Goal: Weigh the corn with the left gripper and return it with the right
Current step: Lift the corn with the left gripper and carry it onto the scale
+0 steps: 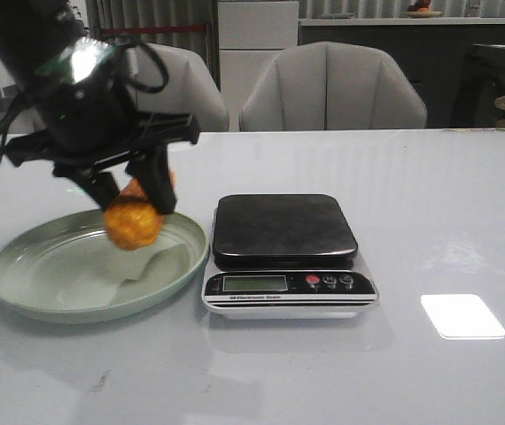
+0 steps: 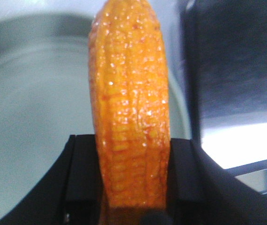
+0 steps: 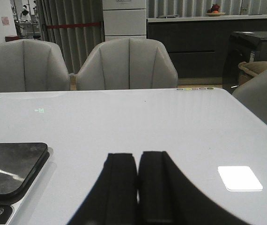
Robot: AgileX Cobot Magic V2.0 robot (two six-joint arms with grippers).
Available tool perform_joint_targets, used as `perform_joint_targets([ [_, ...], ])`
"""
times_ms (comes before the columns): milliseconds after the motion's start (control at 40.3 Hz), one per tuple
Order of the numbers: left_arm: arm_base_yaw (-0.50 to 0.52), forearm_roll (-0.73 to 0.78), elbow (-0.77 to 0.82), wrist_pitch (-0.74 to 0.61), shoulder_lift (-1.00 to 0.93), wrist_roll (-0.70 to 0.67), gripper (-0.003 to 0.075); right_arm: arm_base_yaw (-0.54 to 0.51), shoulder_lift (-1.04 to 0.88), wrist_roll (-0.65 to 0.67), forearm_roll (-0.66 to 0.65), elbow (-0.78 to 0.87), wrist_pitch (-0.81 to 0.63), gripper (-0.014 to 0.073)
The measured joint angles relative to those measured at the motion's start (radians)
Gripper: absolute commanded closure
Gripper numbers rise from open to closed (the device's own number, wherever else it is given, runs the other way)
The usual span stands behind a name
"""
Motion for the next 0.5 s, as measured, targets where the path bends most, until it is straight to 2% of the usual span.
perform_joint_targets([
  [248,-0.106,-0.004,-0.147,0.019,0.048,0.002,0.0584,0.0,0.0,0.0,0.0,0.0,0.0,0.0428],
  [497,-0.145,-0.06,-0.231,0.022,0.149,0.002,0.0412,0.0,0.0,0.0,0.0,0.0,0.0,0.0428],
])
